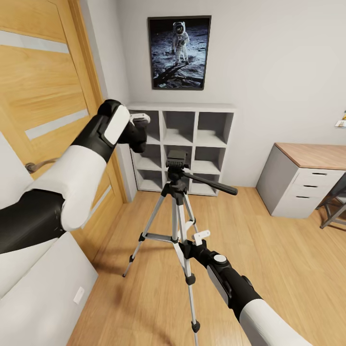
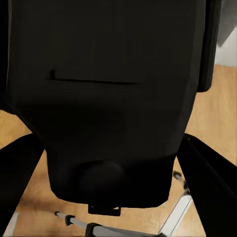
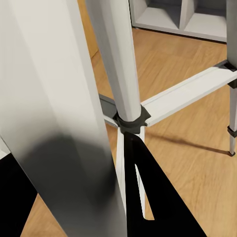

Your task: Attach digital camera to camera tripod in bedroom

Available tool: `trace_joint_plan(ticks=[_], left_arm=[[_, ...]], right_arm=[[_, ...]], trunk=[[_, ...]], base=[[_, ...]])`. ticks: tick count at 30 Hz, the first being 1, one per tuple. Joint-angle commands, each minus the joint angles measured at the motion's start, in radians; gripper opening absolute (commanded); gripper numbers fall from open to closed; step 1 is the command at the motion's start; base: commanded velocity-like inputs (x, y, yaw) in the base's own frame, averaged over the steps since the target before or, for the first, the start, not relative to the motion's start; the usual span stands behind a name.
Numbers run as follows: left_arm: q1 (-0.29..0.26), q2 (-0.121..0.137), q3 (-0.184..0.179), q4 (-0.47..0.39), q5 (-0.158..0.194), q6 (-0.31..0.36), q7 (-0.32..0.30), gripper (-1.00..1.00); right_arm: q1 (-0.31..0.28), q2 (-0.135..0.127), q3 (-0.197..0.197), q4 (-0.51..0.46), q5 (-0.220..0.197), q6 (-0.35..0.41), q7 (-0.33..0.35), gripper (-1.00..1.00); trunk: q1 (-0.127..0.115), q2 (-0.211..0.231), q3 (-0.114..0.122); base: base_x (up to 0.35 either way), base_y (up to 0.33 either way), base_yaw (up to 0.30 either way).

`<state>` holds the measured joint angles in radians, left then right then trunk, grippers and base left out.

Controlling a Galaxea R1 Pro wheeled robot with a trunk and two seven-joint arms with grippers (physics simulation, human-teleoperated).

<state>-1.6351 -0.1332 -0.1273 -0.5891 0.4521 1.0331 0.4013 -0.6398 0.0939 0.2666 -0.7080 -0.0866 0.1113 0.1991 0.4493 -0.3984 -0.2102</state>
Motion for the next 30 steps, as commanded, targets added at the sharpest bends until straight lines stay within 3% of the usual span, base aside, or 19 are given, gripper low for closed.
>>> trace_joint_plan(ticks=[1, 3, 6, 10, 11, 12, 13, 14, 16, 18, 21, 23, 28, 30], left_arm=[[-0.001, -0.001, -0.010, 0.001, 0.004, 0.001, 0.009, -1.00], [-0.002, -0.002, -0.057, 0.008, -0.031, 0.001, 0.002, -1.00], [-0.002, 0.007, -0.107, 0.010, -0.045, -0.001, -0.059, -1.00], [-0.002, 0.052, -0.136, 0.001, -0.056, -0.007, -0.274, -1.00], [-0.002, 0.083, -0.141, -0.008, -0.063, -0.022, -0.384, -1.00], [-0.002, 0.097, -0.143, -0.015, -0.068, -0.037, -0.438, -1.00], [-0.002, 0.112, -0.144, -0.023, -0.074, -0.057, -0.489, -1.00], [-0.002, 0.135, -0.147, -0.034, -0.091, -0.114, -0.581, -1.00], [-0.002, 0.157, -0.149, -0.039, -0.123, -0.213, -0.691, -1.00], [-0.002, 0.170, -0.150, -0.040, -0.156, -0.296, -0.775, -1.00], [-0.002, 0.175, -0.153, -0.035, -0.202, -0.361, -0.868, -1.00], [-0.002, 0.177, -0.155, -0.035, -0.254, -0.423, -0.970, -1.00], [-0.002, 0.189, -0.156, -0.036, -0.330, -0.536, -1.055, -1.00], [-0.002, 0.211, -0.158, -0.034, -0.372, -0.572, -1.072, -1.00]], right_arm=[[0.000, 0.000, 0.002, 0.000, -0.005, 0.007, 0.002, -1.00], [0.000, 0.000, 0.002, -0.001, -0.005, 0.007, 0.002, -1.00], [0.000, 0.000, 0.002, -0.002, -0.003, 0.007, 0.002, -1.00], [0.000, 0.000, 0.002, -0.002, 0.000, 0.007, 0.002, -1.00], [0.000, 0.000, 0.002, -0.002, 0.001, 0.007, 0.001, -1.00], [0.000, 0.000, 0.002, -0.002, 0.001, 0.007, 0.001, -1.00], [0.000, 0.000, 0.002, -0.002, 0.001, 0.007, 0.001, -1.00], [0.000, -0.001, 0.001, -0.002, 0.002, 0.007, 0.001, -1.00], [0.000, 0.000, 0.001, -0.002, 0.002, 0.007, 0.001, -1.00], [0.000, 0.000, 0.001, -0.002, 0.002, 0.007, 0.000, -1.00], [0.000, -0.001, 0.001, -0.002, 0.002, 0.007, 0.000, -1.00], [0.000, -0.001, 0.001, -0.002, 0.002, 0.007, 0.000, -1.00], [0.000, 0.000, 0.002, -0.002, 0.002, 0.007, 0.000, -1.00], [0.000, 0.000, 0.002, -0.002, 0.002, 0.007, 0.000, -1.00]], trunk=[[0.001, -0.002, -0.002], [0.001, -0.002, -0.002], [0.001, -0.002, -0.002], [0.001, -0.002, -0.002], [0.001, -0.002, -0.002], [0.001, -0.002, -0.002], [0.001, -0.002, -0.002], [0.001, -0.002, -0.002], [0.001, -0.002, -0.002], [0.001, -0.002, -0.002], [0.001, -0.002, -0.002], [0.001, -0.002, -0.002], [0.001, -0.002, -0.002], [0.001, -0.002, -0.002]], base=[[0.000, 0.000, 0.000], [0.000, 0.000, 0.000], [0.000, 0.000, 0.000], [0.000, 0.000, 0.000], [0.000, 0.000, 0.000], [0.000, 0.000, 0.000], [0.000, 0.000, 0.000], [0.000, 0.000, 0.000], [0.000, 0.000, 0.000], [0.000, 0.000, 0.000], [0.000, 0.000, 0.000], [0.000, 0.000, 0.000], [0.006, 0.000, 0.000], [0.053, 0.000, 0.000]])
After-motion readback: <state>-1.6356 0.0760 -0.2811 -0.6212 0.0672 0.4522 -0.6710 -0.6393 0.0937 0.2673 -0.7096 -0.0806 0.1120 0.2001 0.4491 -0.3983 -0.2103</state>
